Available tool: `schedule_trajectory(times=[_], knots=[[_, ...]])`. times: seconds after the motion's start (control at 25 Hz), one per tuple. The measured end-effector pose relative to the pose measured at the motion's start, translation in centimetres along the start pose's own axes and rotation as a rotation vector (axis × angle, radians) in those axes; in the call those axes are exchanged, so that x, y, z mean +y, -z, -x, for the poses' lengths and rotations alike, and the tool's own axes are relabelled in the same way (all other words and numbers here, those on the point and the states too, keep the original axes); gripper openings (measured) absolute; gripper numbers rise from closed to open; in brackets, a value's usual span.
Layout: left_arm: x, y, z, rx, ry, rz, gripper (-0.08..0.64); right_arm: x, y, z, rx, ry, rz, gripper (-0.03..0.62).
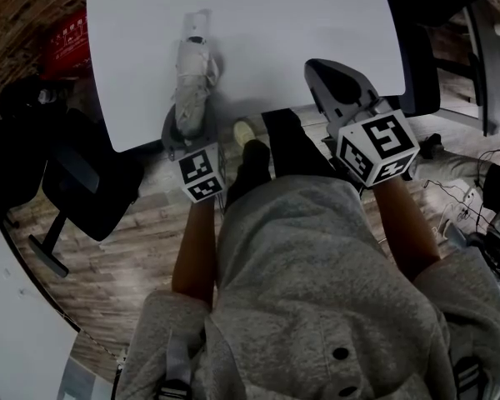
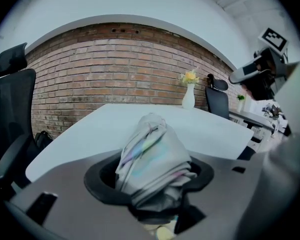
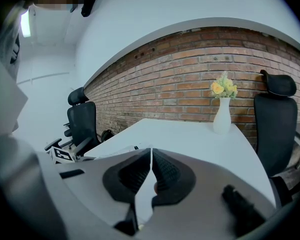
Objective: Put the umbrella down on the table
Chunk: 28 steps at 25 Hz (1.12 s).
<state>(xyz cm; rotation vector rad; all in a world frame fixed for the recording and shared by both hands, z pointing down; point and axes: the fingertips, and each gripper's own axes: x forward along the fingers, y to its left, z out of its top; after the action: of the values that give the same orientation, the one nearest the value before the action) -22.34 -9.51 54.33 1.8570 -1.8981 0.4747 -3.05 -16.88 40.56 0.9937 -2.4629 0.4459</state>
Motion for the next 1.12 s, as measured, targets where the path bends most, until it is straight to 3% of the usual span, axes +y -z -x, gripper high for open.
schedule_trajectory(times=[1.12], knots=[[-0.65, 0.07, -0.33, -0.009, 0.043, -0.003, 0.322, 0.11, 0.17, 0.83, -0.010, 0.004, -0.006, 0.028]])
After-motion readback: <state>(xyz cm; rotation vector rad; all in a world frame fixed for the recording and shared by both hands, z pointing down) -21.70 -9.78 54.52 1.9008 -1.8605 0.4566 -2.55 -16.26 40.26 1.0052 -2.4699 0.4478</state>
